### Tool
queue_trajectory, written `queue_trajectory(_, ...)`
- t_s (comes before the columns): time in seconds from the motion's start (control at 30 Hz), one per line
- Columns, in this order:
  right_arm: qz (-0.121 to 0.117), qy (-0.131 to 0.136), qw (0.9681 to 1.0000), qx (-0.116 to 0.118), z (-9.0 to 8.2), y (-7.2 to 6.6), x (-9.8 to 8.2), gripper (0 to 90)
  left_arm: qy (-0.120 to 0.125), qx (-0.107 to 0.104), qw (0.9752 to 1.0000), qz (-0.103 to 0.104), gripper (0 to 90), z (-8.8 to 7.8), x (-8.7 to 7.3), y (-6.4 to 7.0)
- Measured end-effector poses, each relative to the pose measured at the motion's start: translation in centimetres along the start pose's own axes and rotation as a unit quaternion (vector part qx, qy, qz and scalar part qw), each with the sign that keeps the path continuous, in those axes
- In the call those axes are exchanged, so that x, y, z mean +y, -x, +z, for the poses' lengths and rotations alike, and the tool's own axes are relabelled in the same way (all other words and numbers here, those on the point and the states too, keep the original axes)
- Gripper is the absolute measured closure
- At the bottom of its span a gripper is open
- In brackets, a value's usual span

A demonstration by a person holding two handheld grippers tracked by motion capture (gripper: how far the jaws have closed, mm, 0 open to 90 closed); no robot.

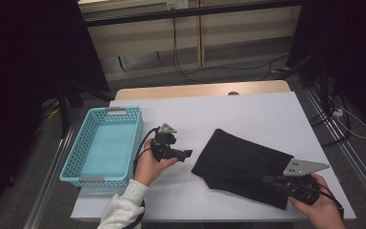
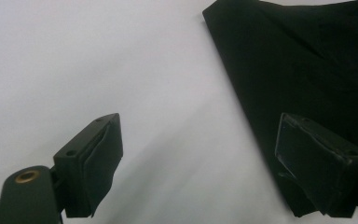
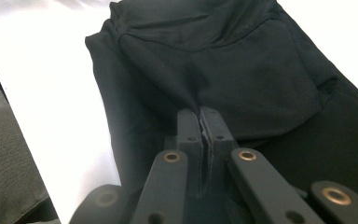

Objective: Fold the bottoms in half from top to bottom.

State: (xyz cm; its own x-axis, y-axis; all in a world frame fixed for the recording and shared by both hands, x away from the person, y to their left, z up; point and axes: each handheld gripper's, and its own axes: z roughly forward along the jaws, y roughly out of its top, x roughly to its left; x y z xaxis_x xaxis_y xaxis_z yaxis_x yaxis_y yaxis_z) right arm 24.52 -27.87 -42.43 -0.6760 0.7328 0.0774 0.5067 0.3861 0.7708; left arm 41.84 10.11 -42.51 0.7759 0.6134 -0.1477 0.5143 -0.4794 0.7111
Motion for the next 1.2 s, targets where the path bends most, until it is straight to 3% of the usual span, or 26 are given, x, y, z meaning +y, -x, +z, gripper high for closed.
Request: queue_trajectory(1.2, 0.011, 0.009, 0.9999, -0.002, -1.6, 0.2, -1.0, 88.5, 0.002, 0.002, 1.0, 0.001, 14.9, 0.0, 0.1, 0.0)
